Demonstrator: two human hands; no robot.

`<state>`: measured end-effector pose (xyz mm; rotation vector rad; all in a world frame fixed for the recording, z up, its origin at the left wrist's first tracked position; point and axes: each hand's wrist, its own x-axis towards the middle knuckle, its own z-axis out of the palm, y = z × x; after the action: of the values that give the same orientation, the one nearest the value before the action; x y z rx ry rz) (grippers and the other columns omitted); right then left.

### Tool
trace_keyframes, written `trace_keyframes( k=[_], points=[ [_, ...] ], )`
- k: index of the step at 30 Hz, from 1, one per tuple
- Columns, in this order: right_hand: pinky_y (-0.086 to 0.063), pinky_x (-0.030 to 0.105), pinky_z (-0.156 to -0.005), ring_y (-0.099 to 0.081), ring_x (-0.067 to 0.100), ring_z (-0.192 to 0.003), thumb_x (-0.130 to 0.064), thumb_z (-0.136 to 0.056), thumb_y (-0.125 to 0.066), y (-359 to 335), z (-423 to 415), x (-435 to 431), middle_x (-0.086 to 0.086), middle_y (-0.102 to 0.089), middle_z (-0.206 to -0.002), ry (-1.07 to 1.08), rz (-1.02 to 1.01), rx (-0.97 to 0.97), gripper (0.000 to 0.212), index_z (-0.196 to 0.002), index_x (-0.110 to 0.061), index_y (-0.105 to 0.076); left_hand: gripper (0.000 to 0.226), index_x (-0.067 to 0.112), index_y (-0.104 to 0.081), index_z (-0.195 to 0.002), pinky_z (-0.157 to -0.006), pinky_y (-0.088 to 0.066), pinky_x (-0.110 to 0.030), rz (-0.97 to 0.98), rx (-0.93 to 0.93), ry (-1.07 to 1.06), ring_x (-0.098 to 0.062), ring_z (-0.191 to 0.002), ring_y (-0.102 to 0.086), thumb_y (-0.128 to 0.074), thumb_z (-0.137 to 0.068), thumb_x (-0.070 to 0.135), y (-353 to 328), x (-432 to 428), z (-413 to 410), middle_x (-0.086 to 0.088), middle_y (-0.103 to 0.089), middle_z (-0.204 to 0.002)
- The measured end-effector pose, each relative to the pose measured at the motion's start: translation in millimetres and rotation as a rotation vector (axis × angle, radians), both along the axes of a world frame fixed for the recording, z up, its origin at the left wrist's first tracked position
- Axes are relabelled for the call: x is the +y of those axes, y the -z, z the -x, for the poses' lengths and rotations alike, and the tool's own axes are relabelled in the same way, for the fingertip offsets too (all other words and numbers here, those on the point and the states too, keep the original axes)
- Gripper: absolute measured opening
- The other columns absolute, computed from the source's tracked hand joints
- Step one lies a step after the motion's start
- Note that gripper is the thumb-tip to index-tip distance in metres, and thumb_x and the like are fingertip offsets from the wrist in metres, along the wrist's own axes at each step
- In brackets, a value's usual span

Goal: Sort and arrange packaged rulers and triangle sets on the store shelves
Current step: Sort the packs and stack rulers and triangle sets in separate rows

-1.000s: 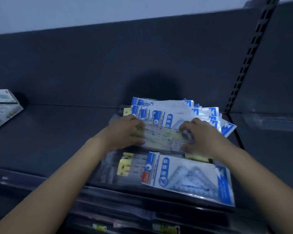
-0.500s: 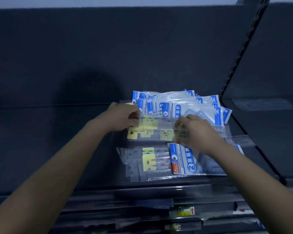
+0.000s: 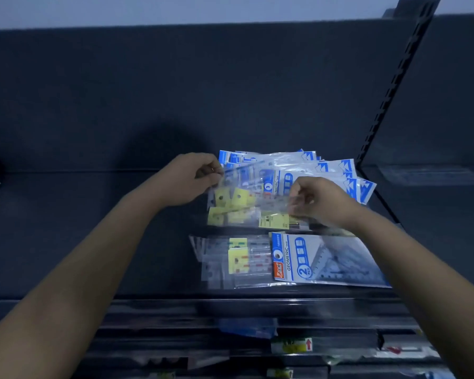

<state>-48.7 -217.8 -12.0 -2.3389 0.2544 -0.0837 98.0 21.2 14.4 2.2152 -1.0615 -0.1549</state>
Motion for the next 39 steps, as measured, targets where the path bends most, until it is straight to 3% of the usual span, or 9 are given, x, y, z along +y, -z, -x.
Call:
trace_keyframes(
  k=[3,9,13,16,20,27,34,37,39],
  points=[
    [-0.052,0.027,-0.063,-0.058,0.017,-0.064,0.000,-0.082,-0.068,-8.1,19.1,-22.1,-0.001,-0.065,-0.082,0.082,-0.221,-0.133,0.010,-0.081,-0.001,-0.058,0.004,0.020,-0.064,-0.090,-0.069,-0.051,-0.029,0.012,0.046,0.025,-0.013,-0.067,-0.062,-0.060,-0.091,0.017,-8.7,-15.3,7.5,0.004,-0.069,-0.081],
    [-0.055,0.020,-0.062,-0.063,0.017,-0.058,0.002,-0.087,-0.060,-13.6,64.9,-72.6,0.012,-0.068,-0.083,0.225,-0.539,-0.184,0.004,-0.091,0.001,-0.062,0.006,0.023,-0.065,-0.086,-0.065,-0.049,-0.033,-0.028,0.031,0.119,-0.009,-0.065,-0.051,-0.062,-0.091,0.025,-16.4,-75.7,30.5,0.008,-0.067,-0.078],
    [-0.051,0.025,-0.062,-0.062,0.016,-0.057,-0.001,-0.089,-0.058,-8.8,96.7,-106.2,0.011,-0.067,-0.079,0.358,-0.717,-0.268,0.005,-0.087,-0.002,-0.061,0.006,0.014,-0.067,-0.087,-0.064,-0.045,-0.023,-0.019,0.051,0.163,-0.011,-0.069,-0.054,-0.062,-0.090,0.015,-11.8,-135.1,46.0,0.008,-0.066,-0.076],
    [-0.054,0.021,-0.060,-0.063,0.016,-0.060,-0.004,-0.089,-0.059,-5.4,116.9,-131.5,0.006,-0.068,-0.074,0.441,-0.758,-0.286,0.008,-0.082,-0.006,-0.061,0.008,0.003,-0.068,-0.089,-0.061,-0.039,-0.006,0.034,0.100,0.182,0.003,-0.066,-0.053,-0.060,-0.088,0.005,-6.1,-177.4,58.9,0.012,-0.061,-0.073],
    [-0.055,0.026,-0.064,-0.065,0.017,-0.064,-0.007,-0.090,-0.059,-3.9,139.3,-157.6,0.004,-0.068,-0.072,0.555,-0.863,-0.332,0.011,-0.079,-0.009,-0.061,0.012,0.005,-0.068,-0.094,-0.076,-0.041,-0.024,0.023,0.185,0.235,-0.011,-0.080,-0.055,-0.056,-0.091,0.008,2.8,-221.2,69.9,0.003,-0.063,-0.083],
    [-0.057,0.024,-0.061,-0.066,0.015,-0.058,-0.005,-0.090,-0.058,-0.7,156.9,-190.5,0.002,-0.068,-0.067,0.665,-0.867,-0.397,0.009,-0.082,-0.008,-0.060,0.013,0.015,-0.070,-0.099,-0.061,-0.040,-0.005,0.113,0.234,0.294,0.011,-0.070,-0.056,-0.058,-0.093,0.015,4.9,-296.2,74.4,0.016,-0.064,-0.082],
    [-0.058,0.025,-0.060,-0.068,0.018,-0.060,-0.009,-0.089,-0.060,-4.6,186.0,-267.2,0.005,-0.071,-0.072,0.648,-0.791,-0.401,0.005,-0.085,-0.007,-0.062,0.010,0.017,-0.070,-0.094,-0.068,-0.041,-0.003,0.092,0.283,0.278,0.005,-0.076,-0.056,-0.061,-0.091,0.013,11.8,-385.1,94.5,0.009,-0.066,-0.088],
    [-0.059,0.026,-0.064,-0.068,0.020,-0.063,-0.008,-0.089,-0.060,1.4,192.4,-311.4,0.006,-0.071,-0.074,0.608,-0.754,-0.350,0.004,-0.088,-0.005,-0.063,0.009,0.014,-0.071,-0.093,-0.080,-0.046,-0.015,0.078,0.327,0.241,-0.005,-0.085,-0.061,-0.064,-0.089,0.012,26.8,-420.1,107.8,0.004,-0.068,-0.094],
    [-0.059,0.026,-0.064,-0.069,0.021,-0.065,-0.010,-0.089,-0.061,6.2,196.4,-340.8,0.006,-0.071,-0.077,0.591,-0.733,-0.306,0.004,-0.087,-0.006,-0.063,0.009,0.015,-0.072,-0.091,-0.071,-0.048,-0.010,0.045,0.341,0.200,0.003,-0.079,-0.062,-0.066,-0.087,0.013,35.6,-438.8,116.7,0.009,-0.069,-0.089]
  ],
)
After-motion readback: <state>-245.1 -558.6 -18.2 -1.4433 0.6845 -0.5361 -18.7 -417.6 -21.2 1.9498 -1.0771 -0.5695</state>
